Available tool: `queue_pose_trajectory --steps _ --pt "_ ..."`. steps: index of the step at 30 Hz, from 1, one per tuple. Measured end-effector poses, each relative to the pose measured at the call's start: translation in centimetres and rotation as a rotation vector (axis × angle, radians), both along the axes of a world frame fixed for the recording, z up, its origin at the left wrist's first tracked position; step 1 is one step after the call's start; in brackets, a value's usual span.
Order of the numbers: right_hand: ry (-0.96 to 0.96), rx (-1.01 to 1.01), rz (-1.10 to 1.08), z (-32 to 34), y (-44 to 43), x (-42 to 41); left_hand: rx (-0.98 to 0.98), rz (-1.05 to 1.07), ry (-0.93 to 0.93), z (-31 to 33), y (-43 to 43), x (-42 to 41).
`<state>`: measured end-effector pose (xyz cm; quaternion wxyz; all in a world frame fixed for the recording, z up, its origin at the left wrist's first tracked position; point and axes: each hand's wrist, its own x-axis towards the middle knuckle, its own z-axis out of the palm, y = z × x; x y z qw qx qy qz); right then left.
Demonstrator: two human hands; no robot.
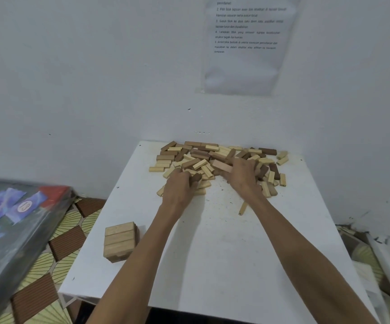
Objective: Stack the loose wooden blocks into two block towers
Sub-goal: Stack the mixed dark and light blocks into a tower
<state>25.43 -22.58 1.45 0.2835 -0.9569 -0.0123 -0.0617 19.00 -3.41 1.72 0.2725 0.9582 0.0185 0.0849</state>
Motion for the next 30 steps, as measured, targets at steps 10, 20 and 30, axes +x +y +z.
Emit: queue_pose_trajectory --steps 10,20,30 --pt "0.069 -0.118 -0.054 0.2 0.7 -16.0 -0.071 -0.044 0.091 -2.0 -2.3 -10.4" --pt "0.190 -0.095 0.066 -2.7 0.5 -22.8 0.200 -0.211 0.176 -4.2 -0.7 -18.1" --pt "0.100 0.262 0.084 -2.8 -2.4 -24.0 0.113 -0.343 0.189 -4.9 1.4 -17.9"
